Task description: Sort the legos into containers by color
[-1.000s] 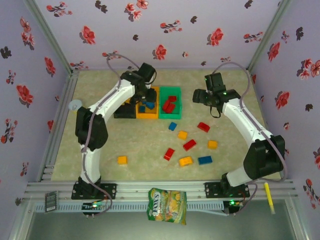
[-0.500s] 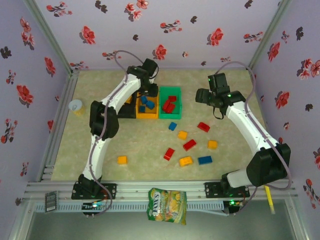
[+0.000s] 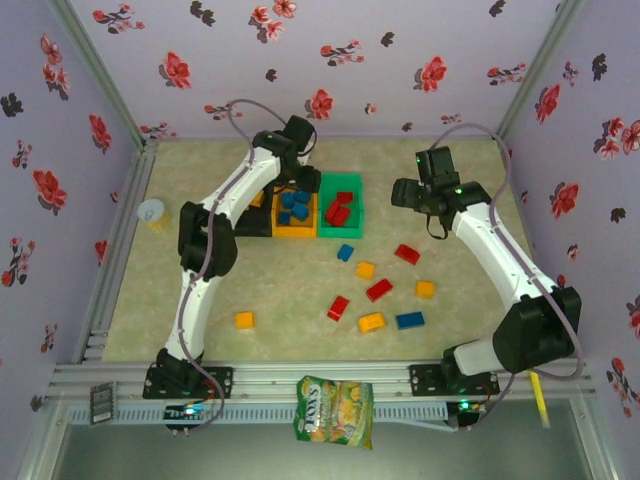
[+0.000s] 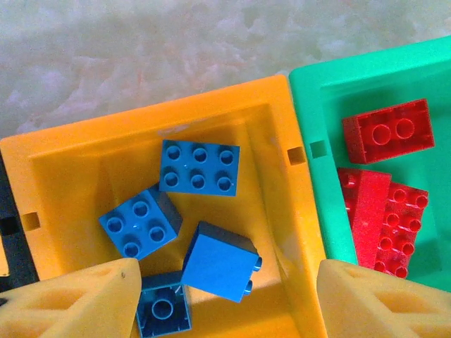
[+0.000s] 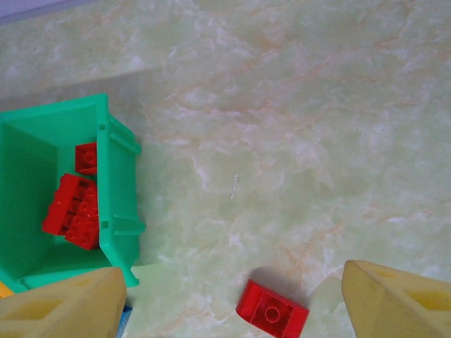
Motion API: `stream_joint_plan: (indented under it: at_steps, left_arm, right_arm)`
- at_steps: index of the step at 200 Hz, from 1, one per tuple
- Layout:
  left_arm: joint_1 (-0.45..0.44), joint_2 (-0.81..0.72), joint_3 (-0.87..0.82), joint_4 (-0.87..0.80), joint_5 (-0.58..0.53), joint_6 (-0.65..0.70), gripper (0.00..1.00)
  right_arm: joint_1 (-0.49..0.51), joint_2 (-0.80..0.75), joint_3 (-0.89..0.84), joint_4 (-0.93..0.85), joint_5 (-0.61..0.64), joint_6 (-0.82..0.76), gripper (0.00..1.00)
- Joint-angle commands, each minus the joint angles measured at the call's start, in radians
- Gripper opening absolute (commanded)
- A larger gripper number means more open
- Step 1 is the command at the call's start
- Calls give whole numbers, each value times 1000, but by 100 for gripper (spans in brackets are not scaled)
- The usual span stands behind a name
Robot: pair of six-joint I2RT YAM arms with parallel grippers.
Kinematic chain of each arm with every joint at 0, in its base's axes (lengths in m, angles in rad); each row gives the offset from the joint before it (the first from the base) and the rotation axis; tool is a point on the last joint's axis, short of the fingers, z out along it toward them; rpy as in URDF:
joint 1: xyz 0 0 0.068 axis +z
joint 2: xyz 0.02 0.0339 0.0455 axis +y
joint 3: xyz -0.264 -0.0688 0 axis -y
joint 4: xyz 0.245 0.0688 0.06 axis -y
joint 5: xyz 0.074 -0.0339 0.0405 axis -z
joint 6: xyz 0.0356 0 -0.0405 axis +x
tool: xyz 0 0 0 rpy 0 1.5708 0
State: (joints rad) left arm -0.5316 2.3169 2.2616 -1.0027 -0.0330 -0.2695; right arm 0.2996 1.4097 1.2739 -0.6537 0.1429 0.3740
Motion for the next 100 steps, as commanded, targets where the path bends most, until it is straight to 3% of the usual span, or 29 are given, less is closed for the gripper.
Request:
stream_joint_plan:
  at_steps: [1,65,100]
  left_arm:
    - [7,-100,-22,4,15,16,68]
    - [7,-225,-139,14,6,7,69]
    - [6,-351,-323,134,5,1,69]
  right_arm:
    - [-5,-1,-5,-12,8,-6,81]
    - [22,2,-77,2,-75,26,79]
    - [115,24,-157,40,-102,61,78]
